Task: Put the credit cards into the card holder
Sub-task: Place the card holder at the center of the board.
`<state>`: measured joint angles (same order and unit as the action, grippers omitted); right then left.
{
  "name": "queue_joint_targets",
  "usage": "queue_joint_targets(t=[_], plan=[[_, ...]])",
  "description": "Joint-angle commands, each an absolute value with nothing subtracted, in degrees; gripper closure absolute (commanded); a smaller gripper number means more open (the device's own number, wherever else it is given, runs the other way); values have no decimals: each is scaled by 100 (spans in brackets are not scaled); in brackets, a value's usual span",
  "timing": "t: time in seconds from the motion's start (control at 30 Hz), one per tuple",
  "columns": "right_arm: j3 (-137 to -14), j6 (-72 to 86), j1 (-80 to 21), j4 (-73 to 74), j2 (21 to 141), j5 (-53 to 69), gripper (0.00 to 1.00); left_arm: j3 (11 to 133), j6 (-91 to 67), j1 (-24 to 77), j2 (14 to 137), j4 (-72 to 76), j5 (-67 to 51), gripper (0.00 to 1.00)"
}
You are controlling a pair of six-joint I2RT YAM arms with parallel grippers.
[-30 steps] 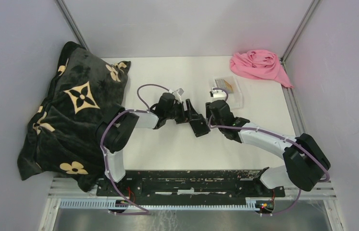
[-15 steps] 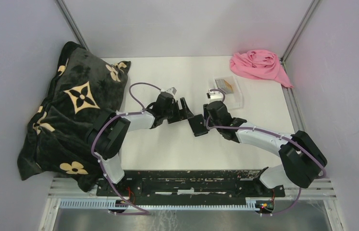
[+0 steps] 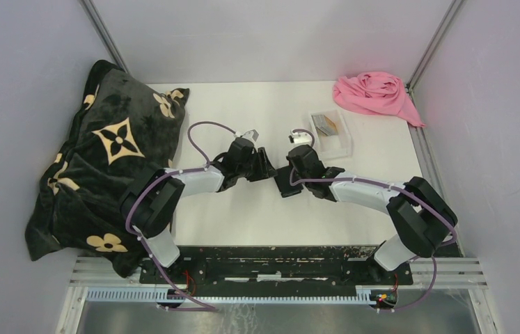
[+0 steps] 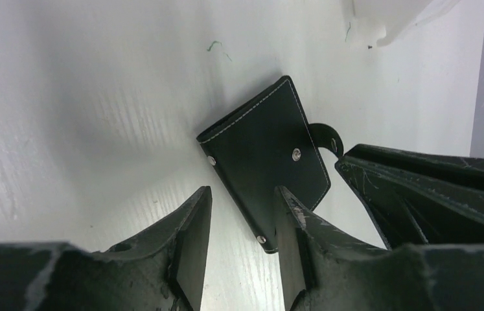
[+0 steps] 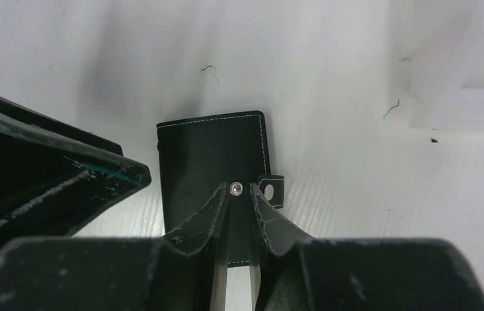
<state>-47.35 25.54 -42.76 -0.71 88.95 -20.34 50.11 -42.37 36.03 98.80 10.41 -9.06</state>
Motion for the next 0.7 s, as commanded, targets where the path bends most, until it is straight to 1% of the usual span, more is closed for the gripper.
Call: queue_joint_targets(t=[0.0,0.07,0.1,0.23,0.33,0.37,0.5,0.67], plan=[[-5048,2594,-4318,-201,8897,-2116,81,4898,-4121,3694,9625,1374,-847,54],[-5116,2528,-4318,-149,8785,-2163,80,4880,-4130,3719,9608,1416,-849,59],[-5182,2491,-4316,-91,8730,-2189,79,4862,-4143,3725,9599,1436,-852,60],[-5575,2263,-4306,231,8577,-2368,67,4889,-4185,3759,9682,1513,-895,61],[-5924,2151,-4173,466,8543,-2440,61,4916,-4225,3777,9781,1597,-955,61],[-6023,2131,-4088,537,8538,-2451,60,4939,-4219,3786,9808,1599,-969,61],[-6401,2076,-3663,782,8579,-2487,47,5006,-4199,3788,9935,1600,-992,62],[-6956,2031,-3079,1030,8865,-2391,37,5097,-4218,3788,10185,1666,-1061,62]])
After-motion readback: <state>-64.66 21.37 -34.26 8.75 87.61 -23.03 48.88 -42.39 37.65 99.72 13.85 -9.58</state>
